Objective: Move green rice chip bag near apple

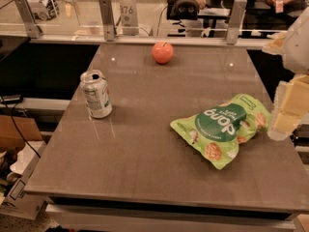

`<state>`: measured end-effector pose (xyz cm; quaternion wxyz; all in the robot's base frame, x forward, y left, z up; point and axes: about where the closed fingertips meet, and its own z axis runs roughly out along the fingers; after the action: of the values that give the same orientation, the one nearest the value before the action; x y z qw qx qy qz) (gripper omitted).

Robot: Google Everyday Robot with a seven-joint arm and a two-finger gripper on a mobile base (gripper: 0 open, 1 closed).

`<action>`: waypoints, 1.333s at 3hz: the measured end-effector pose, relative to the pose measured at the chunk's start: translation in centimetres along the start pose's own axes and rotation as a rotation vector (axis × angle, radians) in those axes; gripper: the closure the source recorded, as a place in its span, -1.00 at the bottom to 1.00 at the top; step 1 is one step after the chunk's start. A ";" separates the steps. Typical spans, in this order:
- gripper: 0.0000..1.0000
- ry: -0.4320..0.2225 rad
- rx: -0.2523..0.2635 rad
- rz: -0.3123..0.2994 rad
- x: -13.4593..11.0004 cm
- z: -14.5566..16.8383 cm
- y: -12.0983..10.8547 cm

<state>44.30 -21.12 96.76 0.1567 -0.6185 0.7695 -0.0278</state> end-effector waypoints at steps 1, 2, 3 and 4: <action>-1.00 -0.026 -0.052 -0.052 -0.3 2.5 -0.2; -1.00 -0.060 -0.109 -0.111 -0.2 5.5 -0.2; -1.00 -0.084 -0.135 -0.154 0.0 7.9 -0.5; -1.00 -0.085 -0.168 -0.189 0.4 10.3 -0.8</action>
Offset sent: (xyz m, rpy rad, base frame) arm 0.0240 0.0112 -0.0848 0.0745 0.1246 0.2359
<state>47.78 -20.14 87.12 0.1337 -0.6997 0.7001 0.0484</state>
